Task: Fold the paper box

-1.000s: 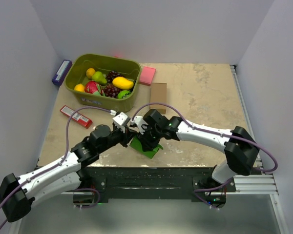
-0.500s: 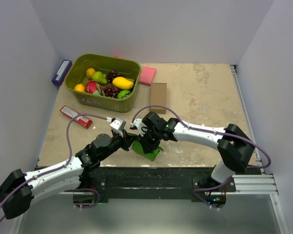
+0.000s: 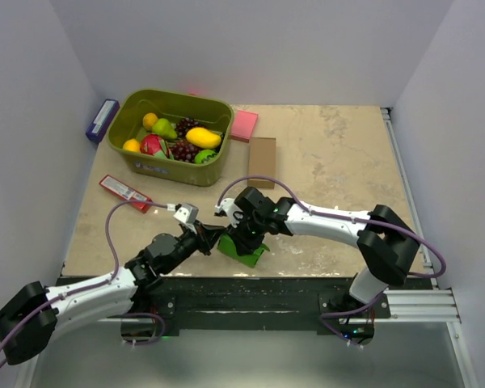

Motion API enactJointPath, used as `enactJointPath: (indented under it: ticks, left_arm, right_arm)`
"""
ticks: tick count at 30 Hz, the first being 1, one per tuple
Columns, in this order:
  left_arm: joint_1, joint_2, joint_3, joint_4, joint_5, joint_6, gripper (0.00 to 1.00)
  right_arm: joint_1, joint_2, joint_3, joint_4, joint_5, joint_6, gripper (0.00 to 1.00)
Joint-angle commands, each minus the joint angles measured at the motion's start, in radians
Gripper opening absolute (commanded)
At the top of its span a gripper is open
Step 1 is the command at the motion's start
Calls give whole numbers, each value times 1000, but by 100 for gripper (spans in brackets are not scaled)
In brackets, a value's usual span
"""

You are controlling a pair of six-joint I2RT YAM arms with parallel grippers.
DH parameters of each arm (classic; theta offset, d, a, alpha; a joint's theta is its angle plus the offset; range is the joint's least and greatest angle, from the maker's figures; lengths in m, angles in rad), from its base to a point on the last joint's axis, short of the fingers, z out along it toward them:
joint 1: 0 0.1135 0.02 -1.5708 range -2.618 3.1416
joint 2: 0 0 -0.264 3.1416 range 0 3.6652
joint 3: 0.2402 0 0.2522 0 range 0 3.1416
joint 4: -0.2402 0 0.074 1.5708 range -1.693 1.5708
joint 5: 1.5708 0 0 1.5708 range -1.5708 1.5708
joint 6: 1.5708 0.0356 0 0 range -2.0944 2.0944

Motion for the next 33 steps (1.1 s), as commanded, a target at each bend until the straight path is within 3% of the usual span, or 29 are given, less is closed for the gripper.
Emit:
enactJointPath:
  ticks: [1,9,19,26,31,33]
  left_arm:
    - [-38,0,-65,-16,43,-42,0]
    - [-83,-3,-87,-43,-1,-46,0]
    - [-159,-23,-85,-200,-202,-69,0]
    - [-163,-23,-82,-210,-211,-94,0]
    - [-163,-54,-42,-154,-182,2,0]
    - [-161,-89,-1,-155,-179,49,10]
  right_arm:
    - [-51,8,-13,77,202,12,0]
    - [-51,-6,-14,77,255,12,0]
    - [-49,-37,-15,71,277,1,0]
    - [-49,-48,-20,77,268,-5,0]
    - [-48,-55,-27,83,242,-12,0]
    - [-43,-67,-33,88,202,-12,0]
